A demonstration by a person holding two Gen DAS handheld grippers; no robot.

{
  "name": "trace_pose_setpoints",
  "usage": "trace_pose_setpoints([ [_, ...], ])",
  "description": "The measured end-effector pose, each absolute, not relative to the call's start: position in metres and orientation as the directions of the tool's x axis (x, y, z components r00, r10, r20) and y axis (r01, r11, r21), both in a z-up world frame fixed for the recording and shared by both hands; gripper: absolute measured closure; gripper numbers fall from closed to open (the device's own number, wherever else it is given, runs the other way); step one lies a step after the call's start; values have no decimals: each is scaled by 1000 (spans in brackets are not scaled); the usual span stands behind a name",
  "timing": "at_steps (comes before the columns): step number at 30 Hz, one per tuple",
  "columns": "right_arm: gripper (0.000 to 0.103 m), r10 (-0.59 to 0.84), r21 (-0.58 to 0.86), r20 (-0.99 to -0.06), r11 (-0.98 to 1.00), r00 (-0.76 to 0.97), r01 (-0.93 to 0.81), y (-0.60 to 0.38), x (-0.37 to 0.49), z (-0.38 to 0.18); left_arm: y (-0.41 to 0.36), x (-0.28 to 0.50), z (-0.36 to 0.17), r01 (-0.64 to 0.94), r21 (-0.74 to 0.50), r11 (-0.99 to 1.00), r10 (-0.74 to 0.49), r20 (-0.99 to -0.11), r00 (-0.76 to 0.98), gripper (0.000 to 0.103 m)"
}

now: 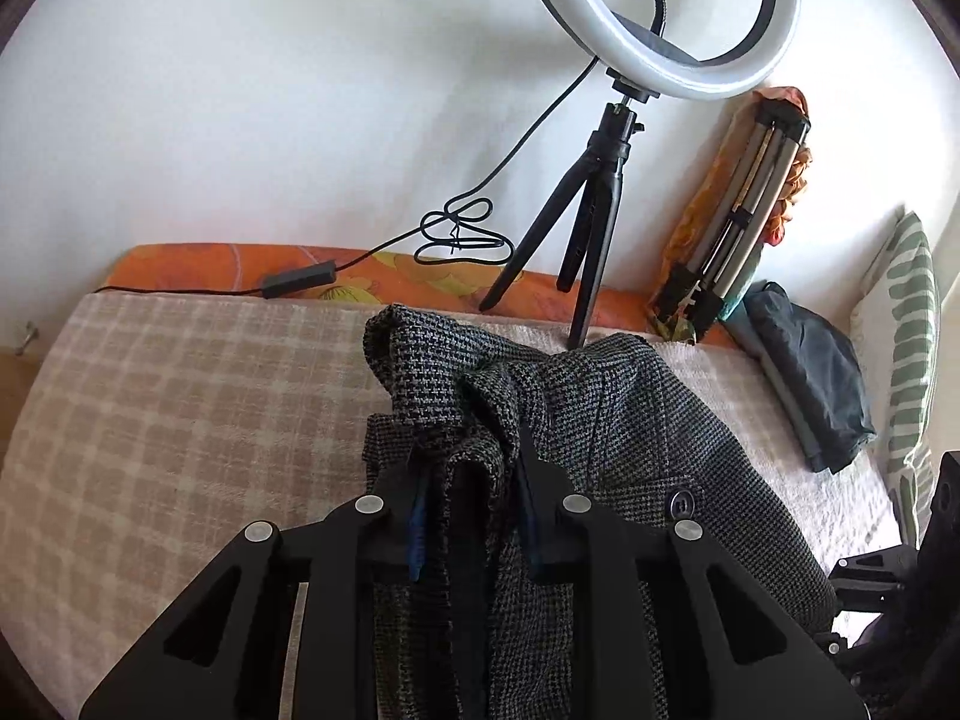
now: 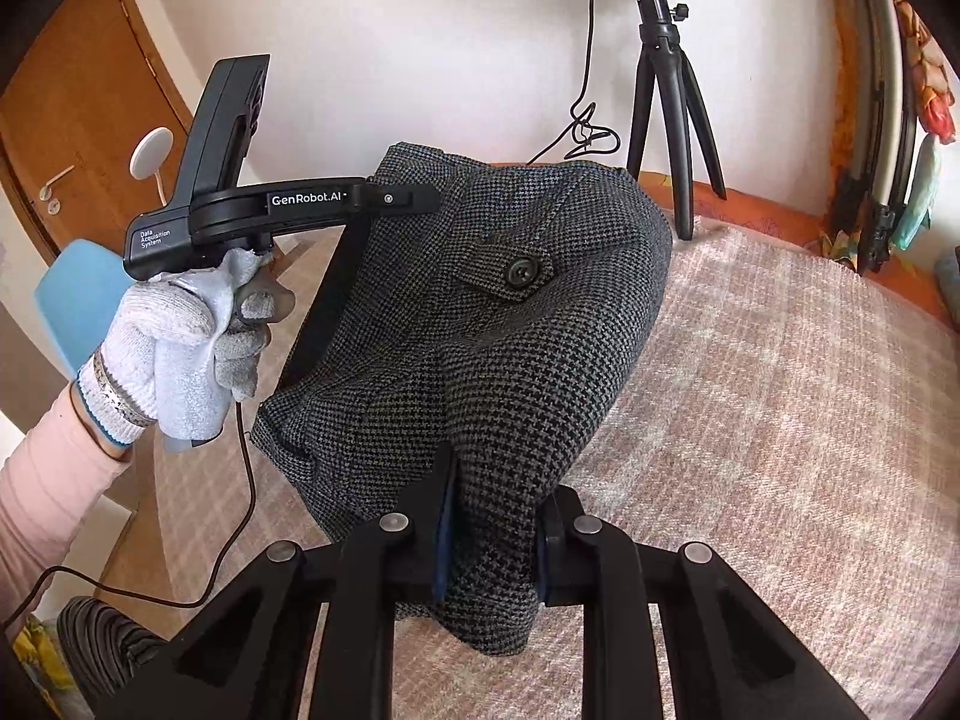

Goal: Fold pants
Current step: 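Grasp the folded shorts bundle with the right tool while the left tool holds it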

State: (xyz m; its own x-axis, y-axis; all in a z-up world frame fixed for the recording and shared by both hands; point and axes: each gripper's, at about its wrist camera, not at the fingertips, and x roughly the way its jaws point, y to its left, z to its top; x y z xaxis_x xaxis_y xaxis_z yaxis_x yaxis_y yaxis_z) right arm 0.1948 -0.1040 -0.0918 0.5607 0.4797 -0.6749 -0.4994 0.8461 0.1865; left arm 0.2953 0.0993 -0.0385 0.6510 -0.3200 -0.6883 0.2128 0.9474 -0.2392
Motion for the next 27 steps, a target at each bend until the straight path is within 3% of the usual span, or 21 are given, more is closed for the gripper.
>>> trace_pose_setpoints([
  [18,87,415,100,-633,881,654,-462,-152,148,-45,48,265,11,294,-267,918,-397,-644,654,82],
  [24,87,382,155,-679,909,627,-386,-201,140,-59,8,281,-34,293,-404,867,-498,-684,533,82],
  [27,87,386,226,-713,917,586,-329,-229,144,-86,-18,291,-68,296,-401,867,-497,-734,462,82],
])
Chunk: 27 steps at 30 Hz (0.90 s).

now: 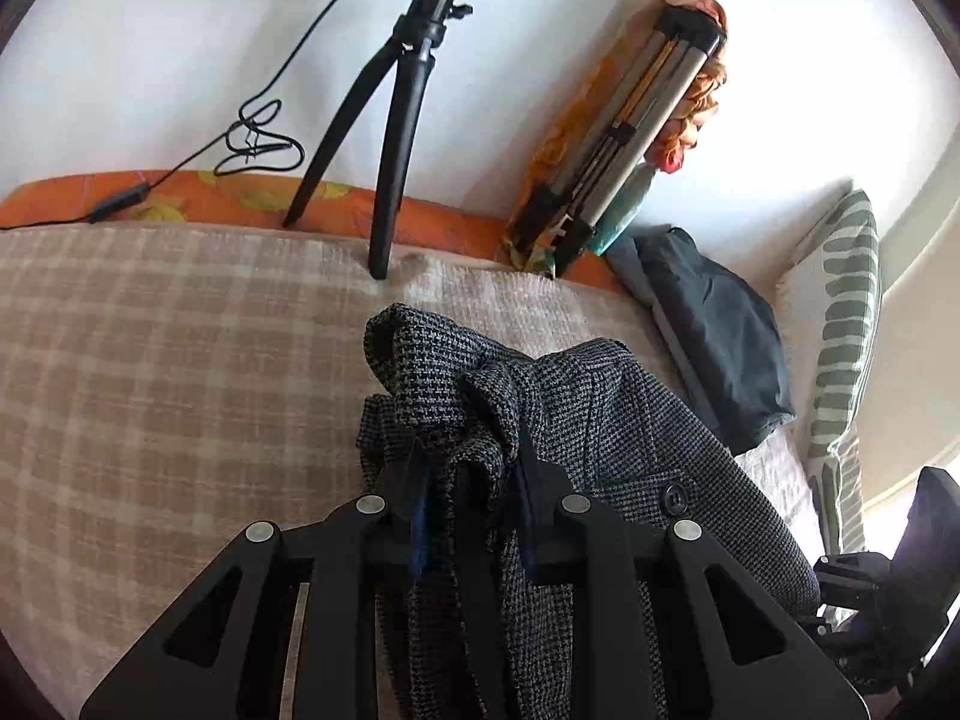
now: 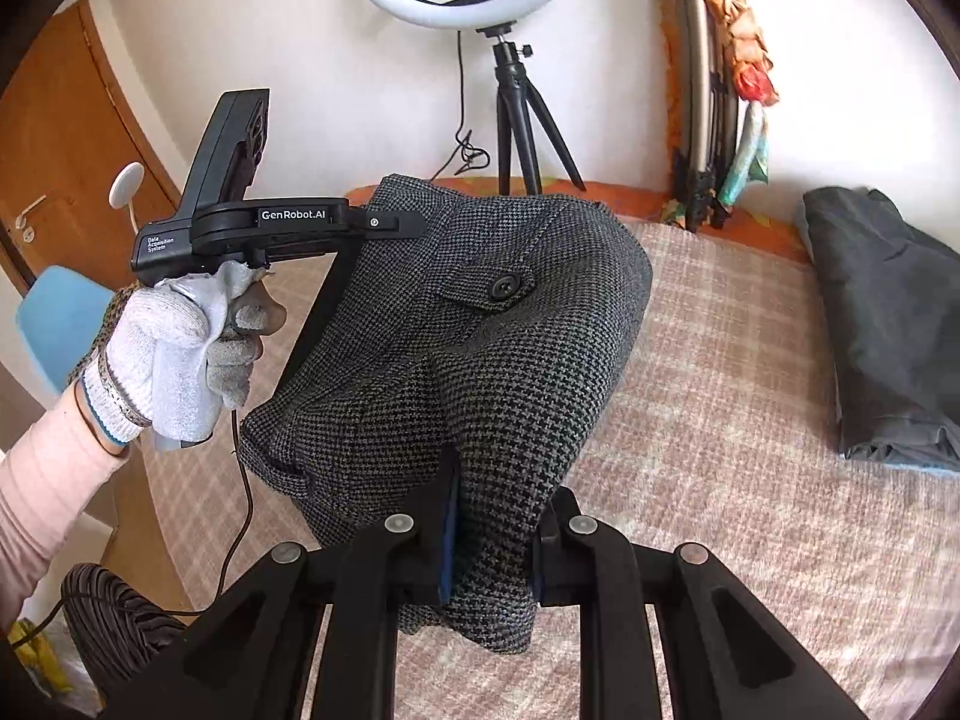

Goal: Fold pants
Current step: 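Grasp the folded shorts bundle with the right tool while the left tool holds it, then lift the shorts bundle with both tools and carry it toward the striped pillow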

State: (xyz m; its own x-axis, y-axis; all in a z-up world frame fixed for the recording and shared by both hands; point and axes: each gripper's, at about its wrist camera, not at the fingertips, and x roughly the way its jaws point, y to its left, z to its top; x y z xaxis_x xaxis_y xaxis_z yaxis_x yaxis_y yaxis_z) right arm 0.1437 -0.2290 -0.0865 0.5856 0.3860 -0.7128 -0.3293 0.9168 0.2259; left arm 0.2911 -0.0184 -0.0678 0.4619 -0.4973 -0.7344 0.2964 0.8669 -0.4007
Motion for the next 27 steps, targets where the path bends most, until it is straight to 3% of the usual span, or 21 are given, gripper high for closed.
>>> trace_pose_setpoints([
  [4,85,419,291,-736,905,532,-311,-246,147,-117,-27,298,-88,296,-372,880,-470,-775,423,74],
  [7,62,457,343,-720,888,522,-305,-254,145,-123,-5,310,-90,243,-456,856,-517,-770,375,61],
  [9,55,487,387,-694,874,531,-294,-261,145,-125,12,312,-91,221,-503,835,-549,-754,361,61],
  [11,33,521,439,-666,852,534,-284,-269,146,-128,20,313,-91,222,-543,810,-586,-737,337,53],
  [12,29,536,468,-657,841,530,-271,-272,149,-132,20,313,-93,225,-552,803,-596,-736,320,49],
  [17,27,608,580,-630,782,483,-228,-277,165,-154,0,315,-115,236,-569,787,-615,-753,234,48],
  [20,27,638,609,-617,758,460,-233,-272,171,-162,-7,313,-120,256,-582,772,-634,-732,248,32],
  [24,29,679,640,-586,722,442,-261,-261,175,-171,-13,309,-121,284,-575,767,-640,-719,273,32],
  [27,39,710,668,-571,694,413,-269,-250,180,-175,-19,306,-121,305,-541,784,-618,-727,299,36],
])
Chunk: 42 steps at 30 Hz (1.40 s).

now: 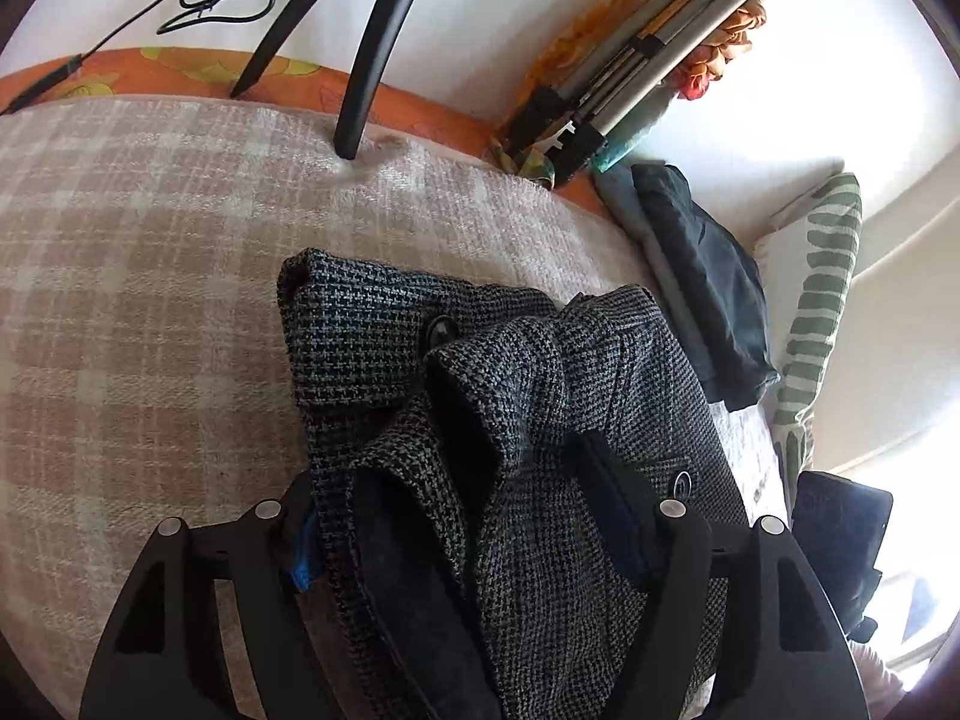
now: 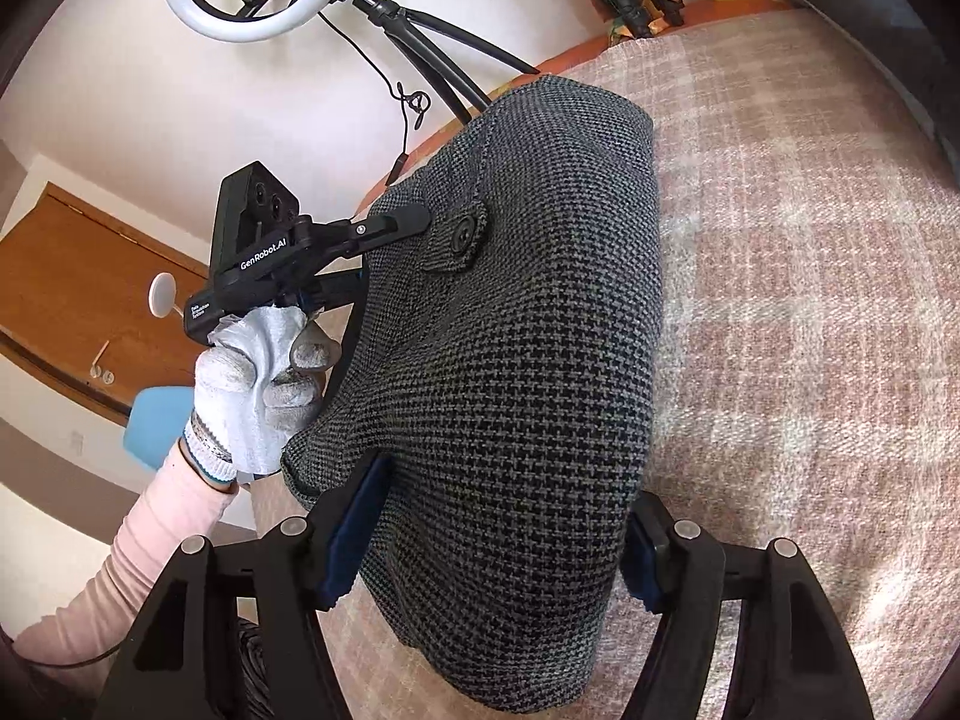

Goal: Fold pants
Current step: 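Lift the shorts bundle with both tools and carry it toward the striped pillow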

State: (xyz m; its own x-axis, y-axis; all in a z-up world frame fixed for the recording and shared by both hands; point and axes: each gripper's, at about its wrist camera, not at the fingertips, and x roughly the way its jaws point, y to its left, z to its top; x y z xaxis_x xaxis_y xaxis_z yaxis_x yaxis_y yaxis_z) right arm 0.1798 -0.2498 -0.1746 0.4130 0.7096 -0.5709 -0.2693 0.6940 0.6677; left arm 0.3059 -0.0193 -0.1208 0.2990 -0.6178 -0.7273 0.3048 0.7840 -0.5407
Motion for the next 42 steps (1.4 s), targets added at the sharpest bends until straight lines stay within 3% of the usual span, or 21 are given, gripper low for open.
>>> trace_pose_setpoints([
  [2,41,694,645,-578,710,429,-281,-242,181,-172,-21,306,-123,295,-539,789,-612,-731,300,56],
  [3,44,687,631,-588,720,428,-289,-239,181,-171,-22,306,-124,289,-539,792,-609,-733,303,59],
  [5,59,666,609,-606,740,435,-285,-233,182,-168,-24,302,-122,302,-529,793,-607,-732,311,75],
  [8,71,604,520,-640,795,475,-312,-224,176,-157,-29,294,-112,327,-485,811,-581,-736,347,79],
  [13,79,480,312,-664,875,574,-370,-197,156,-121,-30,283,-92,340,-462,819,-570,-722,393,81],
  [25,79,409,161,-608,903,681,-399,-202,109,-73,-48,252,-25,443,-382,811,-576,-653,492,82],
  [42,79,253,-41,-523,946,814,-320,-269,90,13,-129,276,56,572,-412,710,-701,-495,513,82],
])
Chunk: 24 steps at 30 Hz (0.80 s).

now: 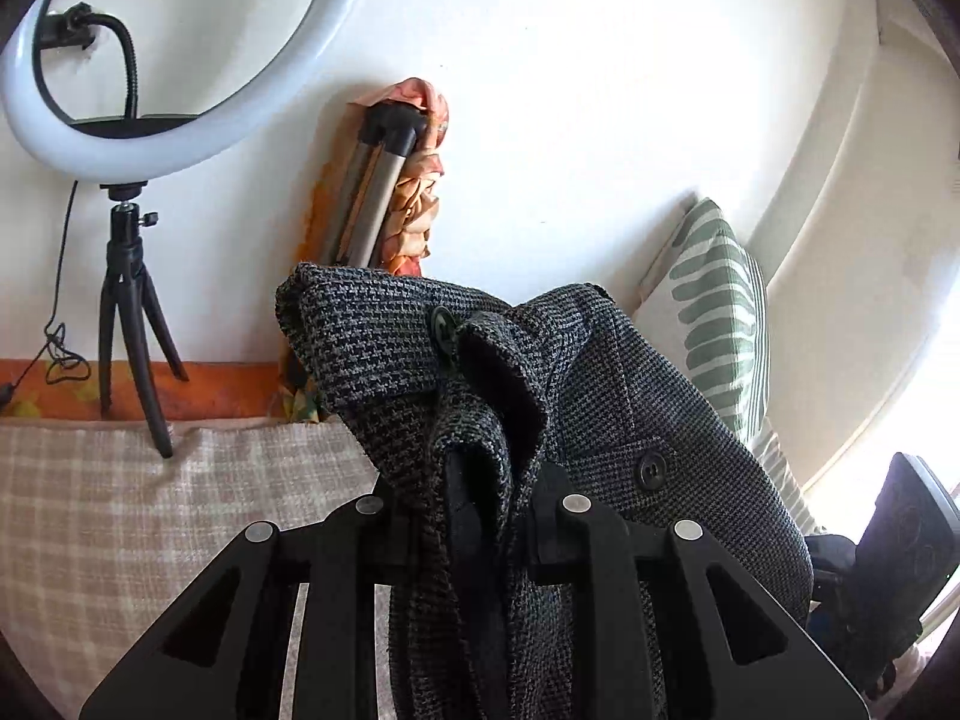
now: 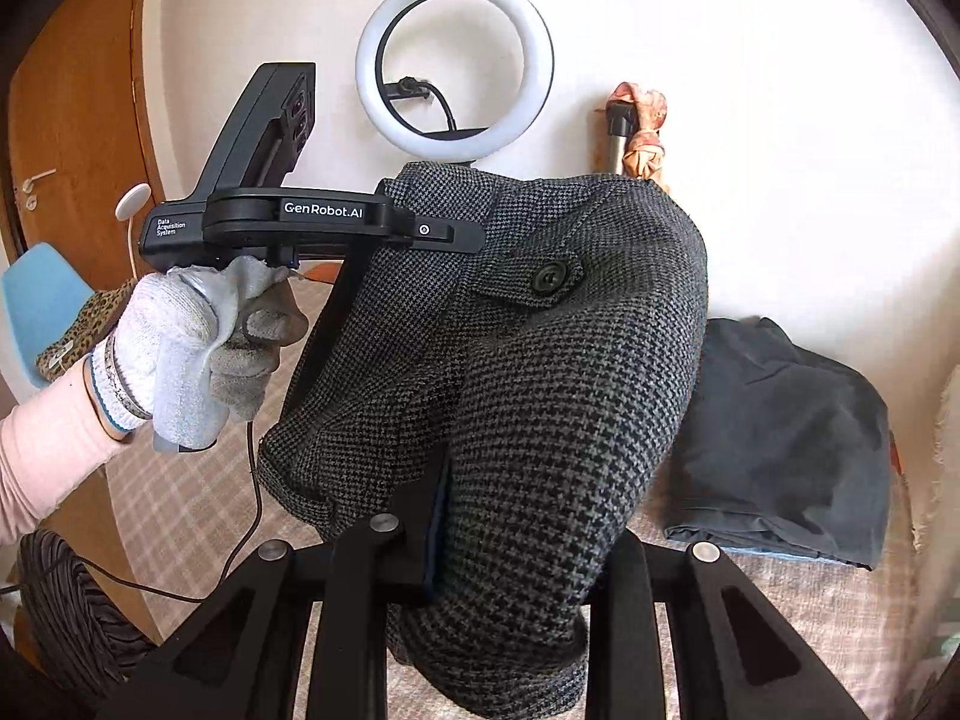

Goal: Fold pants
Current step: 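Lift the shorts bundle with both tools and carry it toward the striped pillow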

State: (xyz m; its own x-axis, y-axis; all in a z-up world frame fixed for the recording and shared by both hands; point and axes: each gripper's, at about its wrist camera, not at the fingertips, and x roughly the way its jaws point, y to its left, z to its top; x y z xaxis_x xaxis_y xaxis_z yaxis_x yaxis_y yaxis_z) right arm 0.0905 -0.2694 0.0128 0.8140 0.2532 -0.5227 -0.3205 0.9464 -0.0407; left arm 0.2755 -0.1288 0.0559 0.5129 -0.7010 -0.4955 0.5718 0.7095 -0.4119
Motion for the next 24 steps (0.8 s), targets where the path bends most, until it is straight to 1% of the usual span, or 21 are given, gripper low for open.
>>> trace_pose_setpoints([
  [7,80,154,-117,-501,963,852,-243,-330,108,39,-200,309,76,623,-412,665,-742,-462,486,82],
  [10,80,127,-121,-498,969,858,-214,-365,123,48,-234,327,82,640,-412,649,-756,-447,478,82],
  [16,80,95,-127,-508,975,856,-183,-437,159,45,-298,364,69,646,-419,638,-764,-452,462,82],
  [18,80,98,-105,-522,979,847,-177,-459,175,36,-317,376,58,633,-430,644,-759,-466,455,82],
  [21,79,135,-32,-553,983,822,-183,-491,200,18,-341,394,37,612,-422,669,-734,-505,454,82],
  [24,75,132,15,-590,988,796,-153,-514,217,-5,-359,408,11,578,-386,719,-677,-576,458,81],
])
